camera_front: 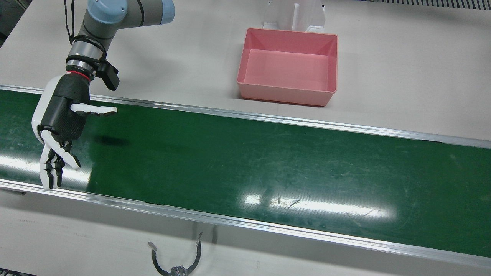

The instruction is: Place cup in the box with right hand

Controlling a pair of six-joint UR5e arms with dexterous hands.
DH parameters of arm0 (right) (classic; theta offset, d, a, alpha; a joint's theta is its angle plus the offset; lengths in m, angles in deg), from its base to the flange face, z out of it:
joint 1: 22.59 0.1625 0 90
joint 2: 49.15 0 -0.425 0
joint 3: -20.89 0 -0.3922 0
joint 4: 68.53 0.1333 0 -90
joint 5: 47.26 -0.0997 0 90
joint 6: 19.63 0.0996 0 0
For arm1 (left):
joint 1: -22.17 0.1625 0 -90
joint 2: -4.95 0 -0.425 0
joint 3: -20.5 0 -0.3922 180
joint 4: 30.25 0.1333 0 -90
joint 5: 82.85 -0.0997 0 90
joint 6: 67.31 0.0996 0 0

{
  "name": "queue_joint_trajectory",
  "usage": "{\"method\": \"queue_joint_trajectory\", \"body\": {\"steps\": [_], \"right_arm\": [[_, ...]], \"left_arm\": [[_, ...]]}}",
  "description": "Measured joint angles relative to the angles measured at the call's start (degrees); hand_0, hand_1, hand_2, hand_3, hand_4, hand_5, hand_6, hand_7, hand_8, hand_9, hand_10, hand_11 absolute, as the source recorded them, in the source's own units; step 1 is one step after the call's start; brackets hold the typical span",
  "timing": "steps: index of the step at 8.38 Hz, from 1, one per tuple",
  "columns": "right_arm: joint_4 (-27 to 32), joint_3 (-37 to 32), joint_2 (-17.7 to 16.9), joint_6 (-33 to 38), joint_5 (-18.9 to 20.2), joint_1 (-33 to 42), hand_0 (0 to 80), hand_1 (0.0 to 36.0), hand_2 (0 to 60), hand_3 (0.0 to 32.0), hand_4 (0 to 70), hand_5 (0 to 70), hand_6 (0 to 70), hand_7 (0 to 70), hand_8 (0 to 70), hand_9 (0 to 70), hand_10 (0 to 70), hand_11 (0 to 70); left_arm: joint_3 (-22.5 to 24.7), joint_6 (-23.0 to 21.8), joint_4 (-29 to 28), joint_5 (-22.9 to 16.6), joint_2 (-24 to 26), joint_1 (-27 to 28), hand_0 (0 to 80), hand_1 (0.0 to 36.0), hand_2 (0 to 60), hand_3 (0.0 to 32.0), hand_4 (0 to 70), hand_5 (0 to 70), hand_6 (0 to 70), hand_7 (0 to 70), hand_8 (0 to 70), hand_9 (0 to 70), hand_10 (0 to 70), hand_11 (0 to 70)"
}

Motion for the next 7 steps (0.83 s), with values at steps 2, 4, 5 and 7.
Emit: {"method": "queue_joint_trajectory", "body": {"steps": [2,4,5,7], "right_arm": [[1.22,-0.77,0.10,-0.62,0.03,0.04,54.0,12.2,3.4,0.0,22.5,5.4,5.3,17.8,7.8,15.1,3.8,7.1],[3.30,-1.48,0.26,-1.47,0.16,-0.01,54.6,11.7,2.3,0.0,22.1,5.5,5.2,17.5,7.4,14.6,3.4,6.5],[3.68,-1.78,0.21,-1.60,0.21,-0.20,53.8,12.5,3.5,0.0,19.6,5.5,5.2,17.2,7.6,14.7,3.4,6.5],[5.27,-3.61,0.24,-1.73,0.24,-0.43,53.5,12.5,3.8,0.0,19.8,5.5,5.1,17.2,7.5,14.6,3.4,6.5]], "left_arm": [[-0.01,0.00,-0.01,0.00,0.00,0.00,0.0,0.0,0.0,0.0,0.0,0.0,0.0,0.0,0.0,0.0,0.0,0.0],[-0.01,0.00,-0.01,0.00,0.00,0.00,0.0,0.0,0.0,0.0,0.0,0.0,0.0,0.0,0.0,0.0,0.0,0.0],[-0.01,0.00,-0.01,0.00,0.00,0.00,0.0,0.0,0.0,0.0,0.0,0.0,0.0,0.0,0.0,0.0,0.0,0.0],[-0.01,0.00,0.02,0.00,0.00,0.00,0.0,0.0,0.0,0.0,0.0,0.0,0.0,0.0,0.0,0.0,0.0,0.0]]}}
